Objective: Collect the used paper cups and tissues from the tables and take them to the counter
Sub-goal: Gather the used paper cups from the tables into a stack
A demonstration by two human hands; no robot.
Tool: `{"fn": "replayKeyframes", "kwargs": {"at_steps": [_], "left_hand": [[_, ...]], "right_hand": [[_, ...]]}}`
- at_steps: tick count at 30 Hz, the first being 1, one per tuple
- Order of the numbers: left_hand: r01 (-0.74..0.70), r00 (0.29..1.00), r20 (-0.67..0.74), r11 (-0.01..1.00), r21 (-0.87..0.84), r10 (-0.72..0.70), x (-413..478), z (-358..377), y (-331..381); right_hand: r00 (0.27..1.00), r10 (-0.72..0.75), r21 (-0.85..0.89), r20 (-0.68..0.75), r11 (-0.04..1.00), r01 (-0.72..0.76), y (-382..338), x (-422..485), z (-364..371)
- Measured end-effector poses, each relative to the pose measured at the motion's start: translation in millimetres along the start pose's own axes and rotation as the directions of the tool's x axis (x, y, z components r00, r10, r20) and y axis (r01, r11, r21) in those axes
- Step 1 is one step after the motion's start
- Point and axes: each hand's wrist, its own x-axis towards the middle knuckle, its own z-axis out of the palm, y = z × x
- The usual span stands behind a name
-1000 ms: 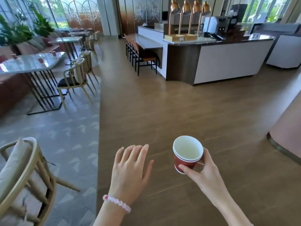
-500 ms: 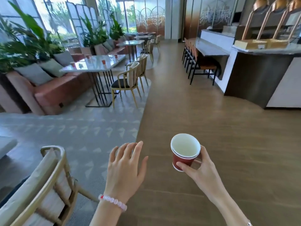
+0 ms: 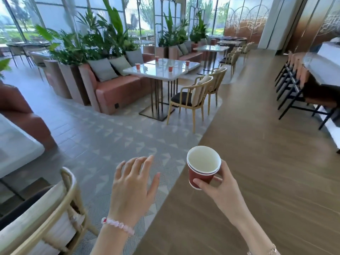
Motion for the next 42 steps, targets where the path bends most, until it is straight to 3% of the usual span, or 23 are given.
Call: {"fn": "replayKeyframes", "kwargs": {"at_steps": [14,22,35,42], "left_hand": [[0.156,0.987,-0.063,0.985,0.075,-0.151,235.3,123.0,-118.2],[0.386,0.921,-0.127,0.901,0.195,-0.367,315.1,144.2,-222.9],[0.684,0.727,-0.261,0.638,0.353,-0.635,456.2,185.7,-396.6],[0.796,0.596,-0.329,0.485,0.362,-0.732,481.4,192.8,-470.8]], "right_hand": [[0.98,0.0,0.014,0.198,1.0,-0.003,26.9,315.1,110.4],[0.909,-0.049,0.045,0.415,0.998,0.033,21.5,467.5,225.1],[0.654,-0.16,0.146,0.74,0.986,0.077,-4.9,690.4,443.5],[0.489,-0.179,0.157,0.854,0.984,0.086,-20.4,750.6,545.2]]}}
